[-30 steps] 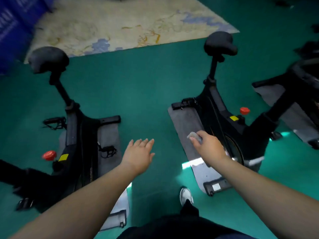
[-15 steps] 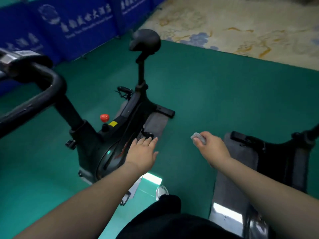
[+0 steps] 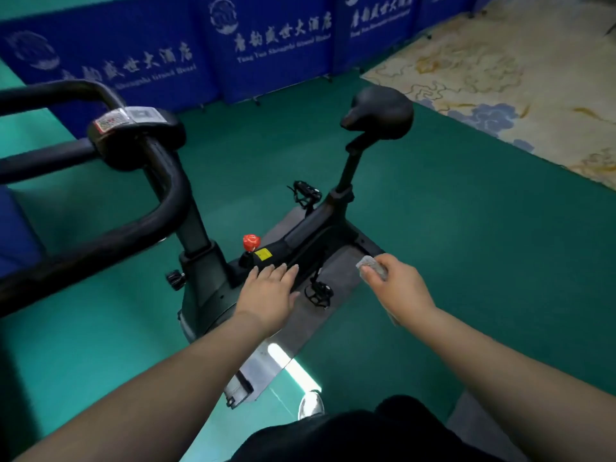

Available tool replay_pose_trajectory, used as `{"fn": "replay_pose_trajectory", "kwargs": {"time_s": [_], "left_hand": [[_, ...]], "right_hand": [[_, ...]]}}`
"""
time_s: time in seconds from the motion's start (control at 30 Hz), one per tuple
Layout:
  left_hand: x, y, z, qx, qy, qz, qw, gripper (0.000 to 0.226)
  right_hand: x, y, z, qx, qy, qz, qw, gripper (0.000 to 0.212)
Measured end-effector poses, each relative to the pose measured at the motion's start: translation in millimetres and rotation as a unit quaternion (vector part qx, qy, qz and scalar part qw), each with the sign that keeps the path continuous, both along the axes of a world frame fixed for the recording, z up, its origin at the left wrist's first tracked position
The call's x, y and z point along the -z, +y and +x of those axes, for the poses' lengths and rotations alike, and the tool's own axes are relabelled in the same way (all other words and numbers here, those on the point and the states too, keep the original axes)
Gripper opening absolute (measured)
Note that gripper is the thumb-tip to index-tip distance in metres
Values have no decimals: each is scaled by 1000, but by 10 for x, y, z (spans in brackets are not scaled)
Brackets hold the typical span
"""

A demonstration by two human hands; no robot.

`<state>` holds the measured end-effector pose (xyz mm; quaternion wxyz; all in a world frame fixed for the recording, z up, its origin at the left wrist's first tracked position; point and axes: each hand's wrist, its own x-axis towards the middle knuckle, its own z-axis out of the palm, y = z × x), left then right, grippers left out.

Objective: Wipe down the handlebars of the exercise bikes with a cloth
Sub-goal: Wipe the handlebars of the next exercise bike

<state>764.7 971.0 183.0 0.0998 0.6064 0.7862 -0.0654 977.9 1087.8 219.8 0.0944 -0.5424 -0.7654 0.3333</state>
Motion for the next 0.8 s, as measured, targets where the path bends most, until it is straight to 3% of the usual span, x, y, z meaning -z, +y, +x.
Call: {"fn": "replay_pose_trajectory", "kwargs": {"time_s": [0.27, 0.5, 0.8], "left_hand": [[-137, 310, -120, -122, 12, 32, 992, 57], [-359, 562, 63, -272, 17, 101, 957, 56], [-1144, 529, 411, -351, 124, 242, 896, 53]], "right_hand": [[-82, 883, -610, -155, 17, 10, 988, 24], [-394, 1625, -1171, -297, 58, 13, 953, 25], [-940, 1499, -1822, -433, 194, -21, 880, 11]]}}
